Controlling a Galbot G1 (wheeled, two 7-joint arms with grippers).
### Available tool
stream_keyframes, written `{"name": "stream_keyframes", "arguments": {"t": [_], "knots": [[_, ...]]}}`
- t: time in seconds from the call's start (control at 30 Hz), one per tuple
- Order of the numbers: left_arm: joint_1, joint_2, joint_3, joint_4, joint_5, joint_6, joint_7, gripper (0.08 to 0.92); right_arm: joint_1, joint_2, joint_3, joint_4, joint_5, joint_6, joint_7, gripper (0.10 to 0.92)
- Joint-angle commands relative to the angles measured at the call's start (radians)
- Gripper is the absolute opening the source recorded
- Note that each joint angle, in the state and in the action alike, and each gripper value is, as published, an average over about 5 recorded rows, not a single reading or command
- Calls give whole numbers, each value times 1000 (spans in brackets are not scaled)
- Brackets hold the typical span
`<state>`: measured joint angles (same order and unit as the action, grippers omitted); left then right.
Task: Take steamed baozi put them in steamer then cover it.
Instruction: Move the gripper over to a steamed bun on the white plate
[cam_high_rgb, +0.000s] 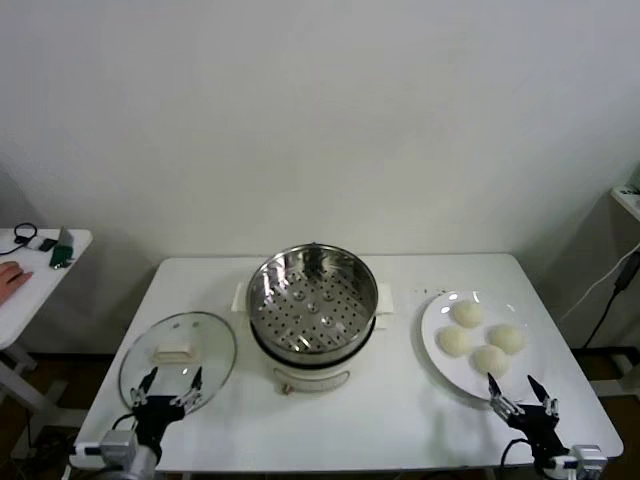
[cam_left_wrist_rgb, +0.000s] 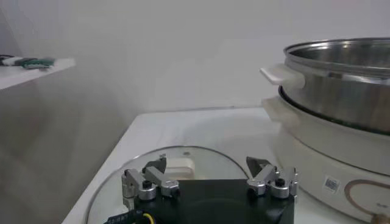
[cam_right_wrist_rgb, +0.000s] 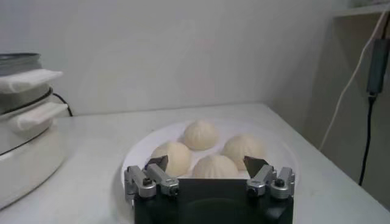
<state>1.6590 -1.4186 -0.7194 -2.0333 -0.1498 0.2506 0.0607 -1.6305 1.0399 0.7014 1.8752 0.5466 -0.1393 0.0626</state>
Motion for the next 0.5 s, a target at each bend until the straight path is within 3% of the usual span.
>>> {"name": "stream_keyframes", "arguments": {"t": [0.03, 0.17, 0.27, 0.5], "knots": [[1, 7, 6, -6, 1, 0, 1, 823, 307, -197, -23, -58, -11, -280, 21, 823], [5, 9, 18, -10, 4, -2, 2, 823, 487, -406, -117, -190, -34, -305, -196, 823], [7, 7, 27, -16, 9, -4, 4, 823, 638, -570, -264, -298, -136, -271, -408, 823], [10, 1, 38, -21, 23, -9, 13, 823, 1126, -708, -766, -565, -452, -10, -863, 823]]}}
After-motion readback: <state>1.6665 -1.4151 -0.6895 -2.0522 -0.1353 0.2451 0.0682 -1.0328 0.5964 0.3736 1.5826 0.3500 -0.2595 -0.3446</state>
